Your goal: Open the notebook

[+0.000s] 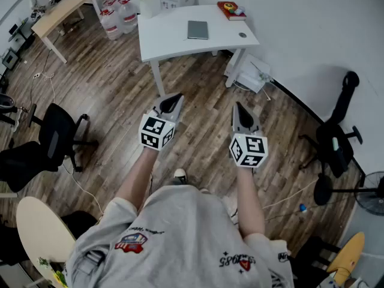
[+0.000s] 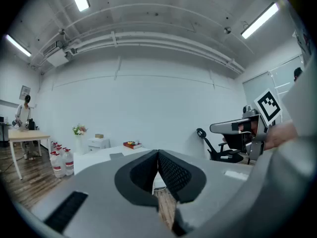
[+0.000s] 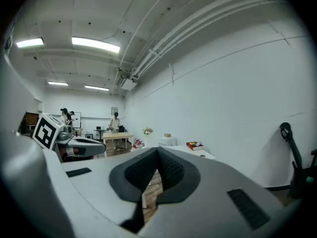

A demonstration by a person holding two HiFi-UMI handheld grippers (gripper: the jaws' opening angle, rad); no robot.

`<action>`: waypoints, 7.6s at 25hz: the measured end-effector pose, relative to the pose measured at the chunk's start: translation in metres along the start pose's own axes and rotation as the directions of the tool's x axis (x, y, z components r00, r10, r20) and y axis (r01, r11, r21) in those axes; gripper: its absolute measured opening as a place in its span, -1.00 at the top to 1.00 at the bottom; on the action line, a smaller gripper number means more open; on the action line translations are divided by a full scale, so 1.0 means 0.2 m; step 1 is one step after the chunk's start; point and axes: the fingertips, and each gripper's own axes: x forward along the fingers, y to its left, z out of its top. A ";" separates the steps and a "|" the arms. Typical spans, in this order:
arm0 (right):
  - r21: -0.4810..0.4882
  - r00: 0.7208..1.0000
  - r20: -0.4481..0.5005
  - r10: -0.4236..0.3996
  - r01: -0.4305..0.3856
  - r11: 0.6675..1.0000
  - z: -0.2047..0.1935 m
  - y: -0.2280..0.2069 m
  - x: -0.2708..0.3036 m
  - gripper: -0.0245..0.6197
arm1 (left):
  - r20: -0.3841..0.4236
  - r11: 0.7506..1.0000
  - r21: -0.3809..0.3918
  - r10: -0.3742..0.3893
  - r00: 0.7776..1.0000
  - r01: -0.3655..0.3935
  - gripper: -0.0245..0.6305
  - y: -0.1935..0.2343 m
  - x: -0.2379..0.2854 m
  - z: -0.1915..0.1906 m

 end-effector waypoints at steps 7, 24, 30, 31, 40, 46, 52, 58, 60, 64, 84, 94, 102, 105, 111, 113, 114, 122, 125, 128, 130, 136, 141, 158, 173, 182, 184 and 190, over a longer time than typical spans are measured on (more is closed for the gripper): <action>0.006 0.997 0.078 0.015 -0.015 1.000 0.05 0.01 -0.02 0.95 | 0.020 0.999 0.028 0.021 1.000 -0.021 0.90 0.00 -0.02 0.02; 0.058 0.996 0.063 -0.070 0.066 0.996 0.00 0.04 0.12 0.95 | 0.041 0.996 -0.050 0.076 0.996 -0.074 -0.39 0.26 -0.02 -0.06; 0.066 0.994 0.061 -0.092 0.088 0.994 0.01 0.08 0.25 0.95 | 0.013 0.998 -0.044 0.037 0.999 -0.037 -0.38 0.38 0.10 -0.09; 0.068 0.994 0.061 -0.095 0.091 0.994 0.01 0.09 0.26 0.95 | 0.011 0.999 -0.046 0.030 0.999 -0.029 -0.38 0.39 0.12 -0.10; 0.100 0.988 0.021 -0.150 0.147 0.984 -0.08 -0.05 0.31 0.95 | 0.013 0.999 -0.039 -0.037 0.999 0.037 -0.38 0.38 0.38 -0.09; 0.153 0.988 -0.003 -0.153 0.152 0.976 -0.14 -0.24 0.49 0.95 | -0.034 0.997 -0.053 -0.061 0.998 0.059 -0.38 0.37 0.63 -0.16; 0.194 0.996 -0.019 -0.088 0.090 0.977 -0.16 -0.45 0.86 0.95 | -0.063 0.999 -0.030 -0.015 0.998 0.013 -0.38 0.52 0.92 -0.12; 0.218 0.999 -0.019 0.026 -0.021 0.976 -0.09 -0.64 1.27 0.95 | -0.081 0.994 -0.023 0.103 0.991 -0.105 -0.38 0.74 1.18 -0.03; 0.220 0.998 -0.018 0.066 -0.060 0.974 -0.06 -0.70 1.41 0.95 | -0.084 0.989 -0.028 0.144 0.986 -0.146 -0.38 0.80 1.26 0.00; 0.220 0.990 -0.013 0.138 -0.132 0.967 0.00 -0.83 1.63 0.95 | -0.095 0.975 -0.038 0.214 0.972 -0.219 -0.38 0.88 1.42 0.03; 0.244 0.988 -0.046 0.149 -0.133 0.960 -0.04 -1.57 2.06 0.95 | -0.151 0.979 -0.020 0.198 0.969 -0.203 -0.38 0.84 2.27 0.03; 0.204 0.988 -0.079 0.133 -0.114 0.972 -0.06 -1.82 2.48 0.95 | -0.162 0.990 -0.028 0.129 0.978 -0.136 -0.37 1.04 2.89 -0.03; 0.192 0.981 -0.101 0.168 -0.146 0.970 0.01 -1.90 3.08 0.95 | -0.203 0.989 -0.018 0.139 0.969 -0.146 -0.37 1.46 3.27 -0.07; 0.189 0.978 -0.108 0.181 -0.158 0.969 0.01 -1.90 3.26 0.95 | -0.211 0.988 -0.013 0.145 0.967 -0.151 -0.36 1.60 3.36 -0.07; 0.175 0.973 -0.109 0.204 -0.183 0.967 0.03 -1.88 3.47 0.95 | -0.221 0.987 -0.005 0.155 0.963 -0.160 -0.35 1.73 3.45 -0.10; 0.171 0.971 -0.106 0.214 -0.195 0.966 0.04 -1.88 3.53 0.95 | -0.229 0.987 -0.006 0.158 0.961 -0.164 -0.34 1.77 3.47 -0.12; 0.171 0.969 -0.106 0.221 -0.201 0.965 0.04 -1.88 3.56 0.95 | -0.234 0.986 -0.005 0.160 0.959 -0.165 -0.34 1.78 3.48 -0.13; 0.177 0.947 -0.125 0.295 -0.271 0.946 -0.01 -1.86 3.68 0.95 | -0.276 0.982 0.027 0.187 0.943 -0.187 -0.21 1.84 3.48 -0.23; 0.180 0.939 -0.135 0.315 -0.290 0.940 -0.03 -1.85 3.71 0.95 | -0.310 0.980 0.090 0.195 0.930 -0.176 -0.11 1.84 3.48 -0.29; 0.185 0.934 -0.143 0.329 -0.301 0.935 -0.04 -1.86 3.72 0.95 | -0.355 0.973 0.195 0.185 0.916 -0.121 -0.05 1.81 3.50 -0.38; 0.187 0.932 -0.151 0.330 -0.301 0.935 -0.05 -1.88 3.71 0.95 | -0.387 0.959 0.275 0.176 0.905 -0.069 -0.01 1.79 3.51 -0.44; 0.192 0.940 -0.159 0.301 -0.270 0.944 -0.06 -1.96 3.68 0.95 | -0.474 0.911 0.407 0.145 0.869 0.070 0.13 1.75 3.55 -0.64; 0.205 0.952 -0.170 0.256 -0.220 0.954 -0.10 -2.06 3.64 0.95 | -0.552 0.840 0.503 0.132 0.823 0.203 0.26 1.72 3.61 -0.82; 0.259 0.968 -0.207 0.142 -0.086 0.962 -0.20 -2.32 3.53 0.95 | -0.717 0.615 0.600 0.131 0.684 0.511 0.45 1.69 3.75 -1.18; 0.280 0.966 -0.226 0.126 -0.059 0.958 -0.25 -2.40 3.47 0.95 | -0.778 0.600 0.564 0.155 0.609 0.567 0.74 1.67 3.77 -1.28; 0.295 0.964 -0.230 0.135 -0.063 0.953 -0.28 -2.38 3.48 0.95 | -0.740 0.702 0.532 0.113 0.663 0.474 0.87 1.69 3.77 -1.18; 0.293 0.963 -0.230 0.139 -0.068 0.954 -0.28 -2.37 3.49 0.95 | -0.718 0.727 0.529 0.108 0.688 0.437 0.87 1.71 3.76 -1.16; 0.292 0.961 -0.231 0.154 -0.083 0.953 -0.27 -2.32 3.52 0.95 | -0.564 0.820 0.525 0.137 0.814 0.226 0.88 1.80 3.71 -0.93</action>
